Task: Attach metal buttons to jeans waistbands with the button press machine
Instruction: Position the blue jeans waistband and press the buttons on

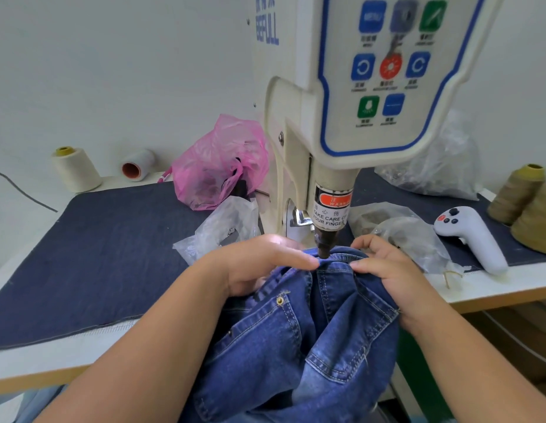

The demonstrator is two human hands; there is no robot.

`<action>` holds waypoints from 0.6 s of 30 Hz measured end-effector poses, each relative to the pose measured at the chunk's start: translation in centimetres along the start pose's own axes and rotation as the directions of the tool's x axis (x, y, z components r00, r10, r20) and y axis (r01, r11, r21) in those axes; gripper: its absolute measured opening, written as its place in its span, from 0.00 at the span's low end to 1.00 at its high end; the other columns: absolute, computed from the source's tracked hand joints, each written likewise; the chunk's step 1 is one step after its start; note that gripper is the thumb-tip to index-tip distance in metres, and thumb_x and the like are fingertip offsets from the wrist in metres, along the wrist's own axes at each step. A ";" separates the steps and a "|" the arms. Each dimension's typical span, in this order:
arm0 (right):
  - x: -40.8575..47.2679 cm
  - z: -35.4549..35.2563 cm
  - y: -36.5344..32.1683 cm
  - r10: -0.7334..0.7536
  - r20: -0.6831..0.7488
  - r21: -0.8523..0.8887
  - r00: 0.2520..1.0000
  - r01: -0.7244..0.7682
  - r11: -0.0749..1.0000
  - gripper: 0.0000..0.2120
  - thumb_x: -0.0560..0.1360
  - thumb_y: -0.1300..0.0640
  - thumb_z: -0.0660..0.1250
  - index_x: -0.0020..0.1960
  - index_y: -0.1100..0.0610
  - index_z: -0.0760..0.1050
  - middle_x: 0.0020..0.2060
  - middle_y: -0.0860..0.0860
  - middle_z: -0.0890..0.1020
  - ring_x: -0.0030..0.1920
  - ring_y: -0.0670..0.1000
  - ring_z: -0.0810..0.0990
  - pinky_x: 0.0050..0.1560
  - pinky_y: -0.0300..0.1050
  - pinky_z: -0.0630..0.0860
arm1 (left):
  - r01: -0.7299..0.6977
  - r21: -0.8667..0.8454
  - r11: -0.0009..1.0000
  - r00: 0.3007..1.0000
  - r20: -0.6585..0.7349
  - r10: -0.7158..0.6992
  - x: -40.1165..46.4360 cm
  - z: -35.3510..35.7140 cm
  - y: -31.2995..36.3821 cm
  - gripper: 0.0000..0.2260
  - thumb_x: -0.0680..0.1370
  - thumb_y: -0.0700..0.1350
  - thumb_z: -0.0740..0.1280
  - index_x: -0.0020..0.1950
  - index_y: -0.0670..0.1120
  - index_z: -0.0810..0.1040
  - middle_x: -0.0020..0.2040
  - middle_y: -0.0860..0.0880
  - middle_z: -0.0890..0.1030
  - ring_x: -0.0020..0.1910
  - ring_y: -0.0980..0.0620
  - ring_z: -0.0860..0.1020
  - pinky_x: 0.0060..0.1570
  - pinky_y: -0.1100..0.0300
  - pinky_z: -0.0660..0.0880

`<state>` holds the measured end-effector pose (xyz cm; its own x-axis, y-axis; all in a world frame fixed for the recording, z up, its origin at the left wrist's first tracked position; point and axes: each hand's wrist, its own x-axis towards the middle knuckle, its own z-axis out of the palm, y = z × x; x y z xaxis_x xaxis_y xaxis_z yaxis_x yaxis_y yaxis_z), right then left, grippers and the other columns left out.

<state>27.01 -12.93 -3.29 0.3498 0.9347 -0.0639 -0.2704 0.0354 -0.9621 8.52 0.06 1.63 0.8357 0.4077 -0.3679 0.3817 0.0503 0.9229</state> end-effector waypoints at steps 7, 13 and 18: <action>-0.1 0.1 0.1 -0.020 0.047 0.082 0.999 0.016 0.996 0.14 0.72 0.73 0.64 0.41 0.53 0.77 0.38 0.58 0.81 0.35 0.53 0.79 0.36 0.45 0.76 | 0.055 0.073 0.996 0.995 -0.087 -0.049 -0.6 -1.1 0.6 0.09 0.68 0.39 0.74 0.47 0.40 0.83 0.51 0.33 0.84 0.46 0.40 0.81 0.54 0.45 0.78; -0.7 -0.5 0.1 0.009 0.145 0.147 0.989 -0.031 0.989 0.06 0.68 0.63 0.68 0.44 0.56 0.75 0.39 0.57 0.79 0.36 0.52 0.80 0.37 0.43 0.78 | 0.046 -0.084 0.995 0.994 -0.095 -0.054 0.4 0.0 0.2 0.24 0.65 0.37 0.71 0.60 0.33 0.77 0.57 0.29 0.80 0.56 0.31 0.79 0.65 0.35 0.71; -0.7 -0.6 0.2 0.018 0.158 0.038 0.987 -0.024 0.999 0.14 0.66 0.60 0.73 0.49 0.56 0.74 0.45 0.56 0.82 0.42 0.53 0.82 0.41 0.44 0.80 | 0.033 -0.119 0.992 0.993 -0.108 -0.046 1.1 0.2 -0.5 0.25 0.66 0.37 0.72 0.62 0.31 0.77 0.59 0.29 0.79 0.62 0.28 0.75 0.67 0.33 0.69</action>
<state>27.26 -13.77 -3.59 0.1993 0.9792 -0.0382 -0.3129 0.0266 -0.9494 9.28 0.32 0.75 0.7701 0.5007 -0.3952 0.3589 0.1721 0.9174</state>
